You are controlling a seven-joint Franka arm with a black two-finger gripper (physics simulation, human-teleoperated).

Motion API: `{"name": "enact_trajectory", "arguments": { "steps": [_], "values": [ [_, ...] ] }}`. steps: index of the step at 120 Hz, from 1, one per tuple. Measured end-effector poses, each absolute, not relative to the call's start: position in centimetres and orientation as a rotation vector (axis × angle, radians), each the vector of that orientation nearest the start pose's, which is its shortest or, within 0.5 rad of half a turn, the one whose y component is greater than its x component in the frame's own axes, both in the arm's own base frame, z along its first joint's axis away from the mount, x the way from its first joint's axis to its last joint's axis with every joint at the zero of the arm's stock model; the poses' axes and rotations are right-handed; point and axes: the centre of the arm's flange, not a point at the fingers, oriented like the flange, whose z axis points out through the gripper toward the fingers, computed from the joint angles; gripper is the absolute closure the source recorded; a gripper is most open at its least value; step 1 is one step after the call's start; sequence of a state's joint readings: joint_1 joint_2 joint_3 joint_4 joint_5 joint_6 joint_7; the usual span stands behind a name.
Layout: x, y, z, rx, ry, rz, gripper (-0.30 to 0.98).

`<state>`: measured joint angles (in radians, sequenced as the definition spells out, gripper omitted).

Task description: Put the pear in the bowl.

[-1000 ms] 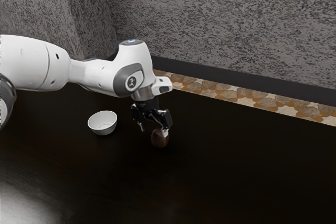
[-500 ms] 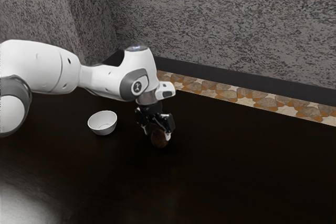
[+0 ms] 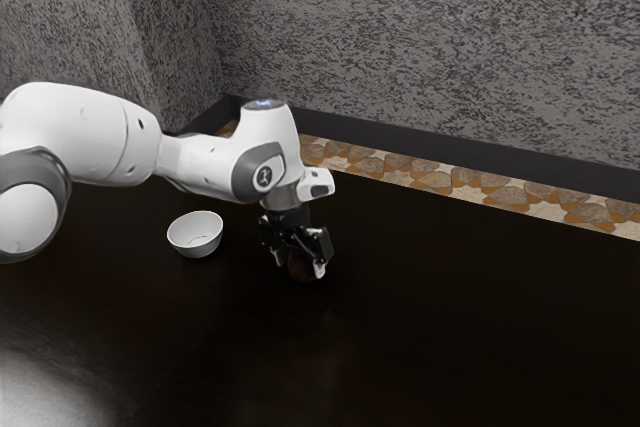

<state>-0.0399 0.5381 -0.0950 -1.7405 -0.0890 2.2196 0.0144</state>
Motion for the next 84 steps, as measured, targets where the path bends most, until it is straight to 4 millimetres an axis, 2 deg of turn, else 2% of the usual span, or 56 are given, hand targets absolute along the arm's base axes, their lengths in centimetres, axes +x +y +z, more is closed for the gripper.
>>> {"name": "enact_trajectory", "arguments": {
  "steps": [47, 72, 84],
  "values": [
    [66.7, -8.6, 25.9, -3.255, 0.141, 0.052, 0.01],
    [66.7, -8.6, 25.5, -3.266, 0.133, 0.055, 0.05],
    [66.7, -8.6, 25.4, -3.271, 0.129, 0.056, 0.12]
  ]
}}
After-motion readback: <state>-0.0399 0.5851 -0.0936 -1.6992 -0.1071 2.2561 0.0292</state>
